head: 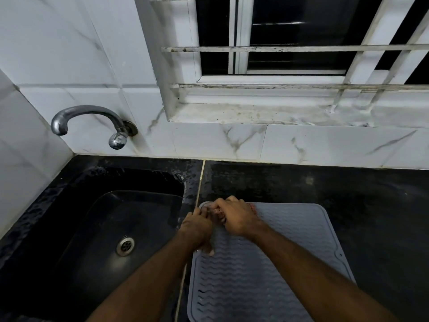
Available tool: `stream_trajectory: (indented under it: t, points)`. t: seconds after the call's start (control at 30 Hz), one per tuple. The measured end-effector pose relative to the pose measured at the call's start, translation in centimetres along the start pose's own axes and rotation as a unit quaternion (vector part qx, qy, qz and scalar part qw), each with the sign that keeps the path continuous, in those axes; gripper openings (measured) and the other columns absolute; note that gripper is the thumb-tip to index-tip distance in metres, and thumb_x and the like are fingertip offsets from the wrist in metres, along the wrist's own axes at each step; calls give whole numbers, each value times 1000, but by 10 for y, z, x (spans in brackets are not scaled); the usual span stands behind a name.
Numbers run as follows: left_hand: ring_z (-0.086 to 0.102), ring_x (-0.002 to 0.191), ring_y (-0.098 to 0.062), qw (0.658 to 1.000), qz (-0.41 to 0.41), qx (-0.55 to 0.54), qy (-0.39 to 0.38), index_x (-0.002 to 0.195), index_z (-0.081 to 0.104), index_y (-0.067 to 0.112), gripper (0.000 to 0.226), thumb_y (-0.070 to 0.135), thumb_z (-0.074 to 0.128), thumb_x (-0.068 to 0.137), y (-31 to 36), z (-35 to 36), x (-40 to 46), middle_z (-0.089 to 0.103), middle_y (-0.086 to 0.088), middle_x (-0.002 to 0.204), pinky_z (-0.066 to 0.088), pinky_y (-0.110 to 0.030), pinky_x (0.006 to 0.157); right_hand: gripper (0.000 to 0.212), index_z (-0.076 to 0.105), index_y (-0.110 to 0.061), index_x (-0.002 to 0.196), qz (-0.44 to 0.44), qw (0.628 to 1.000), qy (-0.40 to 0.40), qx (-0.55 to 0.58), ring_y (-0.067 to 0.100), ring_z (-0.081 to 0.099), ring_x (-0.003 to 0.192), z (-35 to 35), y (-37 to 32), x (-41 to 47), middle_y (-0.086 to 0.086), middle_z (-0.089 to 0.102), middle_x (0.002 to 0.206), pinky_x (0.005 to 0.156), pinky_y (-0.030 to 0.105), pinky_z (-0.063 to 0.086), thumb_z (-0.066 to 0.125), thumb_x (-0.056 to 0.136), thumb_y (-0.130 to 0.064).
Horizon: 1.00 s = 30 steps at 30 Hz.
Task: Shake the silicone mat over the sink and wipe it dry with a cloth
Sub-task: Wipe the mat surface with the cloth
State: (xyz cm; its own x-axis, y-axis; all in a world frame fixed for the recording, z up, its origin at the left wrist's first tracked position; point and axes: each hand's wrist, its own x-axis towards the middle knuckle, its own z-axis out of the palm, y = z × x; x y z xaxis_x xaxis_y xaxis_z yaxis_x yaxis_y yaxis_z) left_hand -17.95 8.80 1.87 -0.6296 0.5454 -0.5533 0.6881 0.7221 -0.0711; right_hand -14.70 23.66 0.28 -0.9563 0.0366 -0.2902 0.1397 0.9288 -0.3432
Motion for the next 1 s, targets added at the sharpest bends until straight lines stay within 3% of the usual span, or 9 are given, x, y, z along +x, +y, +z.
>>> stream_trajectory:
  t: [0.07, 0.2, 0.37, 0.53, 0.67, 0.77, 1.0]
  points:
    - [15, 145, -38, 1000, 1, 4, 6, 156, 15, 2, 111, 49, 78, 78, 2, -3, -2, 3, -18, 164, 23, -48, 116, 55, 43, -42, 129, 7, 1000, 5, 4, 33, 50, 111, -2, 13, -3, 6, 50, 128, 91, 41, 42, 66, 83, -23]
    - [18, 144, -37, 1000, 3, 16, -2, 154, 29, 8, 98, 47, 78, 79, 7, -9, -6, 9, -13, 163, 25, -48, 116, 43, 48, -40, 122, 2, 1000, 20, 17, 32, 52, 109, -3, -1, 3, 4, 50, 121, 81, 37, 37, 65, 86, -24]
    - [21, 143, -36, 1000, -7, 19, -16, 154, 32, 15, 75, 35, 68, 91, 16, -17, -1, 18, -15, 160, 27, -46, 115, 46, 45, -42, 125, 3, 1000, 0, 22, 33, 51, 109, 1, -3, 6, 6, 49, 125, 93, 45, 46, 68, 85, -36]
    - [23, 144, -38, 998, -42, 31, -38, 154, 20, 1, 85, 29, 70, 91, 24, -24, 5, 16, -21, 160, 32, -44, 112, 52, 40, -51, 121, 29, 999, 4, 30, 31, 50, 109, -3, 29, -6, 4, 49, 125, 90, 45, 46, 67, 83, -26]
    - [21, 145, -38, 997, -50, 39, -47, 152, 26, -3, 73, 24, 63, 95, 29, -23, 9, 12, -23, 161, 33, -44, 111, 48, 38, -53, 117, 48, 998, -1, 30, 33, 51, 109, -11, 59, -20, 4, 49, 124, 86, 43, 43, 68, 83, -36]
    - [18, 147, -38, 996, -43, 60, -48, 152, 27, -2, 75, 23, 66, 93, 30, -23, 10, 10, -23, 162, 33, -46, 112, 41, 39, -53, 116, 61, 998, -2, 33, 34, 53, 109, -18, 79, -31, 4, 49, 123, 90, 46, 43, 65, 85, -46]
    - [18, 148, -38, 996, -45, 51, -50, 152, 25, -3, 76, 22, 66, 94, 30, -24, 8, 9, -23, 163, 34, -47, 112, 43, 40, -54, 114, 115, 993, -4, 30, 33, 52, 109, -34, 124, -59, 3, 49, 121, 93, 47, 43, 67, 82, -43]
